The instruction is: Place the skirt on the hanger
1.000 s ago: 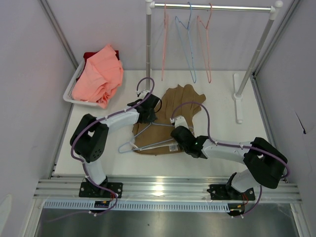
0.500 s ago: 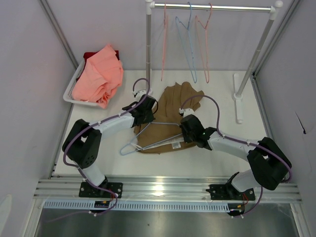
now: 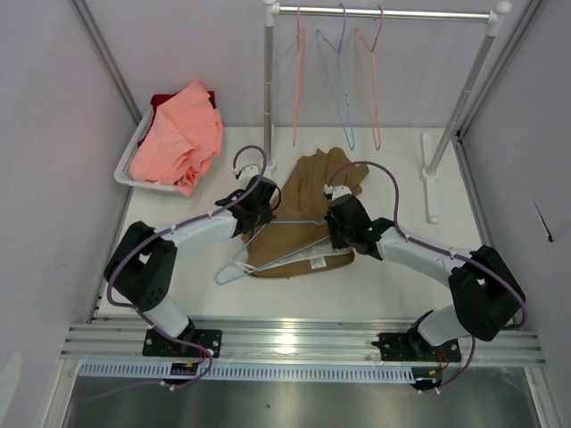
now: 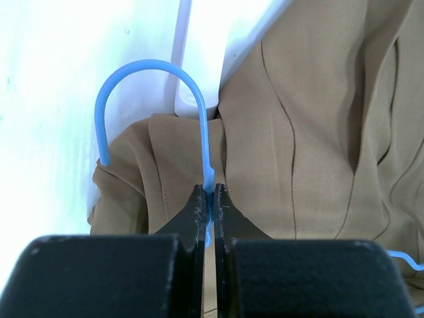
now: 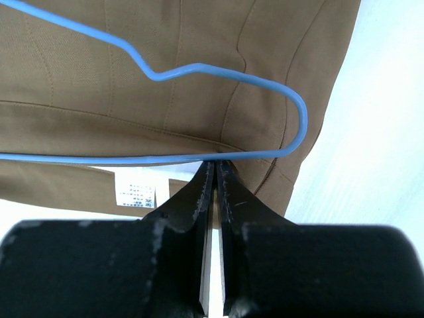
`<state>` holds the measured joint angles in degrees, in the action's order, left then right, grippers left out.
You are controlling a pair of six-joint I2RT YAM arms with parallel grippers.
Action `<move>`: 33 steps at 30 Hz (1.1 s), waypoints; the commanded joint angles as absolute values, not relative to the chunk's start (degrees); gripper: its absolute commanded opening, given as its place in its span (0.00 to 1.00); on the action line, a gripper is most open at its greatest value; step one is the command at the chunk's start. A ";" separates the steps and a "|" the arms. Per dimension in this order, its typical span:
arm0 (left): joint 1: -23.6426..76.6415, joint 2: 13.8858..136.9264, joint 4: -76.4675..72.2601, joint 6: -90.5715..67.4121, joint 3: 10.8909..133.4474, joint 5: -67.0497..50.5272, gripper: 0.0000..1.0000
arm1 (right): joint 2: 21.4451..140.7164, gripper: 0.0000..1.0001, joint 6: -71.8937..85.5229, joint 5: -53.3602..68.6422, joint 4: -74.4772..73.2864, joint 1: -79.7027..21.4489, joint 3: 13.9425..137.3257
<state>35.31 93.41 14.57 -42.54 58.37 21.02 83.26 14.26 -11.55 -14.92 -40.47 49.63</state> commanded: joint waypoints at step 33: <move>38.85 102.12 29.53 -51.15 64.69 38.23 0.00 | 87.71 0.22 15.38 -3.25 -9.93 -35.76 53.70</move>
